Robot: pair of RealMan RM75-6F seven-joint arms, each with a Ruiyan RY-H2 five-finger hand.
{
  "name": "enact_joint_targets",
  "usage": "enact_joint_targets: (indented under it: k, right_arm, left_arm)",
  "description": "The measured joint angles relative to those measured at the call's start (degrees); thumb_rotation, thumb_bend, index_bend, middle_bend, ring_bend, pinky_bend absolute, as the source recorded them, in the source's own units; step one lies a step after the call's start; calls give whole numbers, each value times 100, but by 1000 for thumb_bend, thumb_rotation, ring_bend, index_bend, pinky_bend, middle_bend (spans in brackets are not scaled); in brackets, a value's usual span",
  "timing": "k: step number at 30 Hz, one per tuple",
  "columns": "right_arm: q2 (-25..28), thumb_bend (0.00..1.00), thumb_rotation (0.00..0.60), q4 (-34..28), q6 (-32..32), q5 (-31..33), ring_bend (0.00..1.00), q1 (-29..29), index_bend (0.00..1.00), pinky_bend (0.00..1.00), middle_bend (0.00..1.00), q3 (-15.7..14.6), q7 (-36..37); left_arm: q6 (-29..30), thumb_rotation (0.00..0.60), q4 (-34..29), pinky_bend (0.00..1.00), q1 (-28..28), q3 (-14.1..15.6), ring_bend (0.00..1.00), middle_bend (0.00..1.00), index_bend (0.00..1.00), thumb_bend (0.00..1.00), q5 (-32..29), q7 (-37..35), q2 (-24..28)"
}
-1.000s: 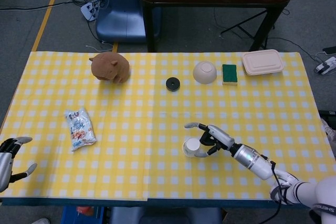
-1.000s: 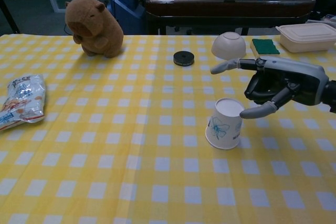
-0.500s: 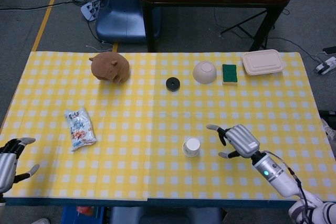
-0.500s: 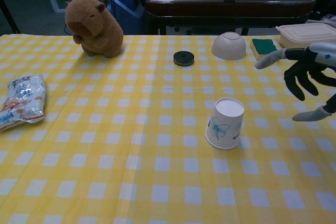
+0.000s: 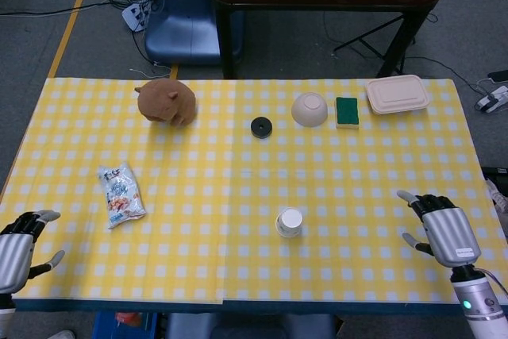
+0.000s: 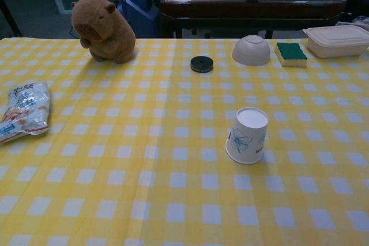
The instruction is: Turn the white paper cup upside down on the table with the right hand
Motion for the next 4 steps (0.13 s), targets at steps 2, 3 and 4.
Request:
enact_joint_targets:
  k: [2, 3, 4]
  right_arm:
    - [-4, 0, 600, 120, 105, -36, 329, -113, 241, 374, 399, 34, 126]
    - [6, 0, 600, 146, 126, -61, 329, -153, 241, 374, 399, 44, 169]
    - [30, 0, 600, 160, 155, -98, 329, -187, 242, 374, 399, 56, 206]
  left_arm:
    - [-20, 600, 13, 397, -5, 9, 235, 293, 349, 188, 1, 37, -33]
    - [-32, 600, 19, 397, -9, 12, 235, 293, 350, 188, -2, 54, -46]
    - [-44, 600, 28, 398, -12, 15, 235, 293, 350, 188, -4, 73, -59]
